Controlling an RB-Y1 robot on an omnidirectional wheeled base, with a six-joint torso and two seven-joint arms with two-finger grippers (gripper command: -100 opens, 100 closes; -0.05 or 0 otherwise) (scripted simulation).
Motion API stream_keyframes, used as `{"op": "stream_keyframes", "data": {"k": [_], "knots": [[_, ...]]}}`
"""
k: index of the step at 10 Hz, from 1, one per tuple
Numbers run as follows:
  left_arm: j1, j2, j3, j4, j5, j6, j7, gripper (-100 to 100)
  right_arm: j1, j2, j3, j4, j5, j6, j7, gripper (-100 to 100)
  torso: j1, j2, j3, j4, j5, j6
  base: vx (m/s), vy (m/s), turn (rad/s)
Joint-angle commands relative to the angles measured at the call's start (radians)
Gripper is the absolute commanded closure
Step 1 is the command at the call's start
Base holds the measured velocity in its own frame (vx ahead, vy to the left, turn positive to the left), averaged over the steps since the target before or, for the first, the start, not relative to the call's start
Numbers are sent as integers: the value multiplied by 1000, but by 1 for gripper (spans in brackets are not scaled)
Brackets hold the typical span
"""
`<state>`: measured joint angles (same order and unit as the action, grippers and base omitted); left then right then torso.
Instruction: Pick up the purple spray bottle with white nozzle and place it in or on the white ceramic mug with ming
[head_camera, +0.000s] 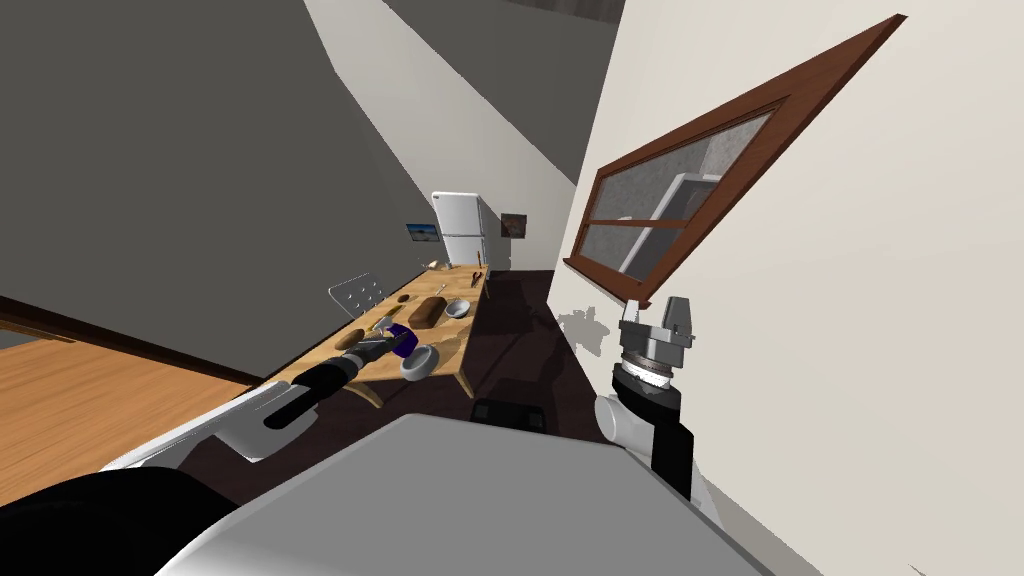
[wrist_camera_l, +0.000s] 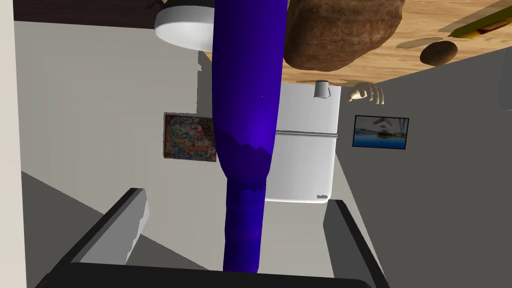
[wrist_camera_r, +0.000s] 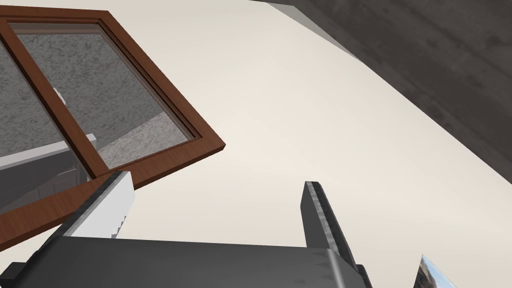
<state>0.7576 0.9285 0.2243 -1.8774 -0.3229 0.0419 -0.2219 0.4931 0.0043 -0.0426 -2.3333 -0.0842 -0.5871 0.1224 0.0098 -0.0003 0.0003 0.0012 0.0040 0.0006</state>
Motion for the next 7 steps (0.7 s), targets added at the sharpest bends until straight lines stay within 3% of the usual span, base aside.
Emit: {"op": "stream_keyframes", "data": {"k": [1,3,4,5,7], "knots": [[0,0,0,0,0,0,0,-100,0,0,0,0,0,0,0,0,0,0,0,0,0,0,0,0,0],[0,0,0,0,0,0,0,-100,0,0,0,0,0,0,0,0,-1,0,0,0,0,0,0,0,0],[0,0,0,0,0,0,0,0,0,0,0,0,0,0,0,0,-1,0,0,0,0,0,0,0,0],[23,40,25,-19,22,16,20,-100,0,0,0,0,0,0,0,0,-1,0,0,0,0,0,-13,-18,-8],[45,79,50,-37,44,32,40,-100,0,0,0,0,0,0,0,0,-2,2,1,0,-1,0,-22,-27,-9]]}}
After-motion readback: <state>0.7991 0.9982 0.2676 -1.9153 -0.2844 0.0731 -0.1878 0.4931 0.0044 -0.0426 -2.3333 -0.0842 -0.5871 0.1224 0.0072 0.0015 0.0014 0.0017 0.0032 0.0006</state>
